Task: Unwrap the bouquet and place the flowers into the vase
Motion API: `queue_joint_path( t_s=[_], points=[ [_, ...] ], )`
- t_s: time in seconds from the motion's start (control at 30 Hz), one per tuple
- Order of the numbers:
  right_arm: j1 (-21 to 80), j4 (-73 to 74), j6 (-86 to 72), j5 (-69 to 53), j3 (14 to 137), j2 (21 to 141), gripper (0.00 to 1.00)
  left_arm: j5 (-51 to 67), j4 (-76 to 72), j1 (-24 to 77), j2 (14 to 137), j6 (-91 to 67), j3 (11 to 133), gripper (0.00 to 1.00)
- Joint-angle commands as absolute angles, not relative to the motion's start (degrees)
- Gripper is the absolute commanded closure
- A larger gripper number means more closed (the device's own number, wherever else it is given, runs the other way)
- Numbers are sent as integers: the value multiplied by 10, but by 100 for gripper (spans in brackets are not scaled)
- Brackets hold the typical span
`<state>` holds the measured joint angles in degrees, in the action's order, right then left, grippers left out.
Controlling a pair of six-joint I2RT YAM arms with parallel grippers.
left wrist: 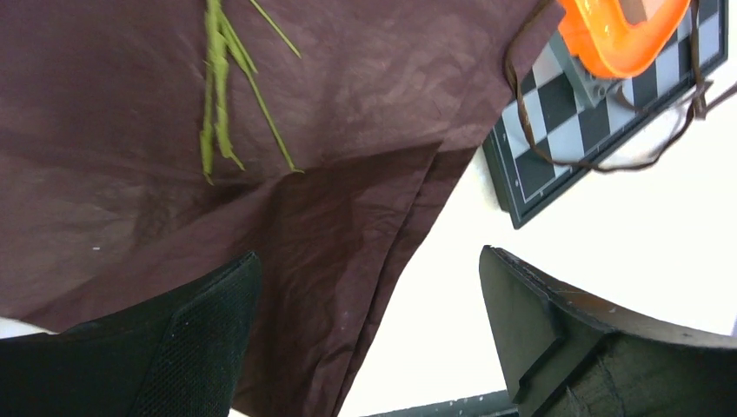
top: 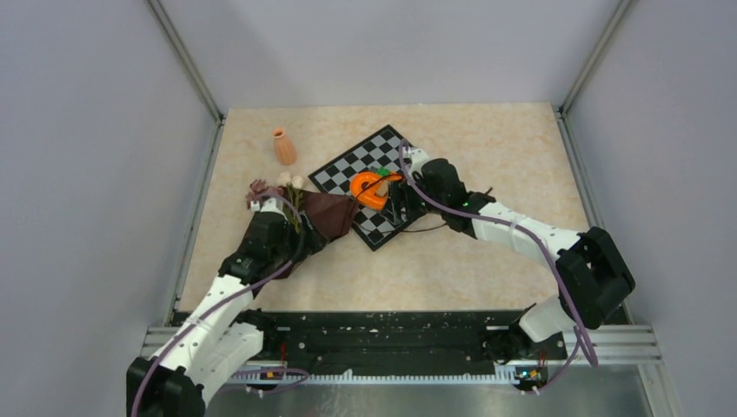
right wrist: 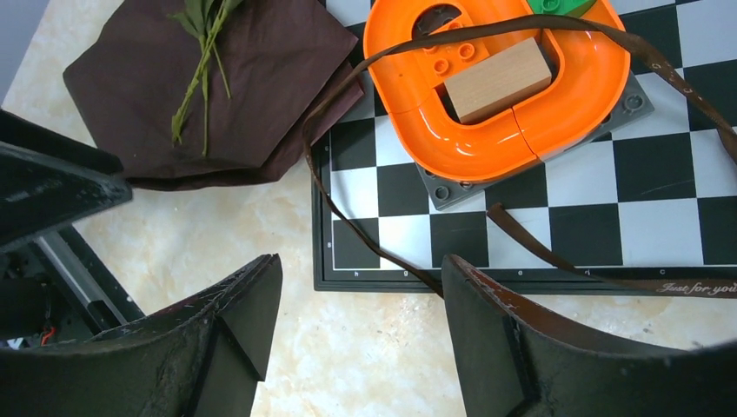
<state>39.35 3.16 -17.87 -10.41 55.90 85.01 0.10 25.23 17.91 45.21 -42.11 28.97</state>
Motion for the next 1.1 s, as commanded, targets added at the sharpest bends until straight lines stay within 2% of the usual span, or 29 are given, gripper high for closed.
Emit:
queue_joint_path(
  t_s=[0.0,0.33,0.8,1.07],
  points=[
    [405,4,-179,-110,583,856,32,93,182,177,476,-432,263,1],
    [428,5,-178,-109,589,875,35,194,125,183,523,-429,226,1],
    [472,4,-197,-80,611,920,35,192,126,189,552,-427,193,1],
    [476,8,-215,-90,646,948,37,132,214,187,524,-399,303,1]
  ],
)
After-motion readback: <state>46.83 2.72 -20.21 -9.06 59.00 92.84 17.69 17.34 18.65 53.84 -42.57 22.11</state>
